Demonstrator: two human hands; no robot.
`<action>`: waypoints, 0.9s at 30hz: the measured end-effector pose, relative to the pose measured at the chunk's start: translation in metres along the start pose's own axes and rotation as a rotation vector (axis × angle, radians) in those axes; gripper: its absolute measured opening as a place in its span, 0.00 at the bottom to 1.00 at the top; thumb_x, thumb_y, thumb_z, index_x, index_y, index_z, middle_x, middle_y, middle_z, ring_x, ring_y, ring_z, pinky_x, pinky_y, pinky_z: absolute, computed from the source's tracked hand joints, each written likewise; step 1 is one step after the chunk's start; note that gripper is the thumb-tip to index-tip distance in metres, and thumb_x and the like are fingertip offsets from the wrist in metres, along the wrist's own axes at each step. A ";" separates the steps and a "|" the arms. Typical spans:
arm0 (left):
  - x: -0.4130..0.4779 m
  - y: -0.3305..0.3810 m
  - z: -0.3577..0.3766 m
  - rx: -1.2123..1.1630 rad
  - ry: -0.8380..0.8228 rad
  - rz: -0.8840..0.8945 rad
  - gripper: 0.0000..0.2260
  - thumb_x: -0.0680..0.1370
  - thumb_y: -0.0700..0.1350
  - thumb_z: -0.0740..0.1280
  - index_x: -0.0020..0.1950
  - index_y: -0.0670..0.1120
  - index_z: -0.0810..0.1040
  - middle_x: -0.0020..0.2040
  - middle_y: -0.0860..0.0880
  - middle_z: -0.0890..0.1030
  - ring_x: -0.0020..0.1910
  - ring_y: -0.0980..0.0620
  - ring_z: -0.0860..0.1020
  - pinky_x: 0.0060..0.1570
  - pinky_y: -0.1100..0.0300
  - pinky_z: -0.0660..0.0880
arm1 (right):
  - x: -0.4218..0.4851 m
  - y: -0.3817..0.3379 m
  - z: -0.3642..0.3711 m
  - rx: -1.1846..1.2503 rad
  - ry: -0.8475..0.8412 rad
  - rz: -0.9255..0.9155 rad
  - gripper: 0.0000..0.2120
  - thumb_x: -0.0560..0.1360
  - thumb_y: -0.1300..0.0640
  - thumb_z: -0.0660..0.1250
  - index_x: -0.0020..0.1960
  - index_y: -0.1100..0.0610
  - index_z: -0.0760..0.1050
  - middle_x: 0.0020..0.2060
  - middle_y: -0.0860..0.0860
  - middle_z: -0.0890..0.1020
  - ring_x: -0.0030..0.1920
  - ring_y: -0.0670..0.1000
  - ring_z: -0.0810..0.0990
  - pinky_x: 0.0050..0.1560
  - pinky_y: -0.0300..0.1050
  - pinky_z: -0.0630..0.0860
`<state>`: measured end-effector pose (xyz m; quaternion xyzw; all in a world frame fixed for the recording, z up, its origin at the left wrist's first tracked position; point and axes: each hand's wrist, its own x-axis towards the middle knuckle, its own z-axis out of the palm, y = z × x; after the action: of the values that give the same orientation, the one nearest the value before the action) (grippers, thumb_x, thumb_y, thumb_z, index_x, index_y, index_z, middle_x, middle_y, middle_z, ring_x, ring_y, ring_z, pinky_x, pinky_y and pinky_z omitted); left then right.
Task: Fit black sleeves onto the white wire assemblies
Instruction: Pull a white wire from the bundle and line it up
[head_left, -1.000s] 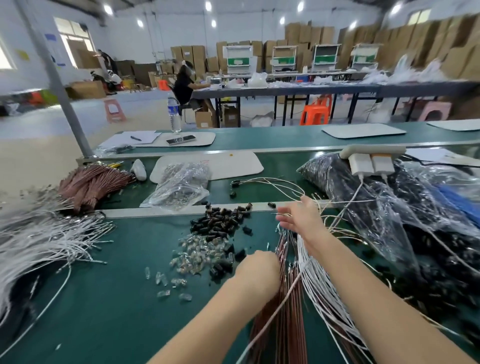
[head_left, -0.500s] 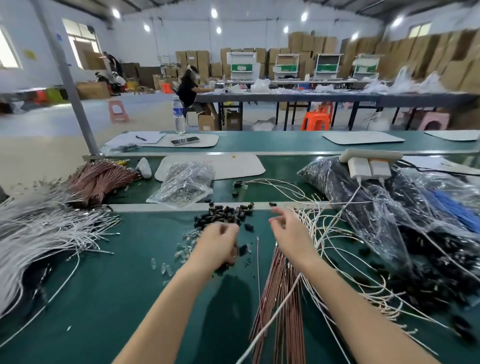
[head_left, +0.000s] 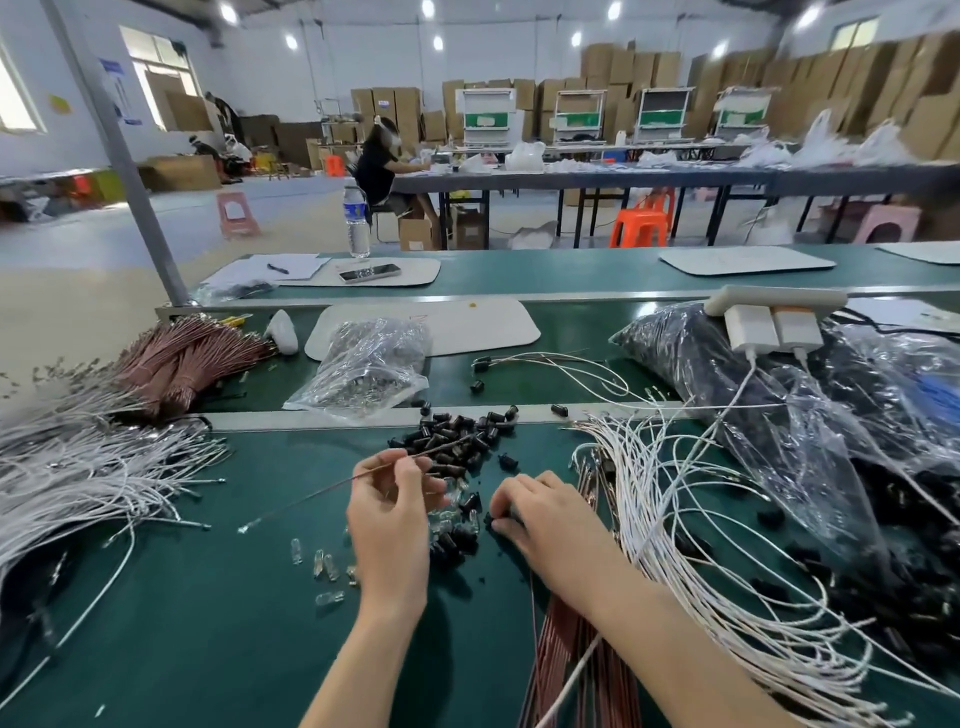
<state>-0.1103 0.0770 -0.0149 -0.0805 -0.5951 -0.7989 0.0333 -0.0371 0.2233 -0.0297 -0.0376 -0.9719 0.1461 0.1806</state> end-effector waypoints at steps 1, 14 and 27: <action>-0.003 0.000 0.001 0.009 -0.017 0.017 0.03 0.83 0.40 0.62 0.53 0.44 0.75 0.41 0.48 0.84 0.37 0.48 0.84 0.37 0.61 0.80 | -0.002 0.002 0.002 -0.017 0.028 -0.011 0.10 0.82 0.49 0.64 0.62 0.48 0.74 0.56 0.42 0.80 0.56 0.48 0.72 0.61 0.47 0.71; -0.017 -0.007 0.019 -0.057 -0.171 -0.050 0.09 0.80 0.47 0.67 0.53 0.41 0.78 0.45 0.44 0.85 0.40 0.47 0.85 0.37 0.60 0.81 | 0.006 0.007 -0.019 1.990 0.367 0.618 0.14 0.72 0.62 0.69 0.57 0.63 0.79 0.53 0.63 0.85 0.45 0.53 0.87 0.46 0.44 0.85; -0.015 -0.010 0.017 -0.044 -0.096 -0.009 0.06 0.83 0.43 0.64 0.52 0.42 0.78 0.43 0.47 0.84 0.37 0.49 0.83 0.35 0.60 0.81 | 0.005 0.009 -0.014 2.043 0.254 0.577 0.12 0.74 0.61 0.71 0.57 0.59 0.81 0.58 0.63 0.84 0.54 0.57 0.86 0.45 0.42 0.83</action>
<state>-0.0951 0.0958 -0.0221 -0.1168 -0.5784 -0.8073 -0.0004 -0.0362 0.2361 -0.0180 -0.1120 -0.3174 0.9233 0.1850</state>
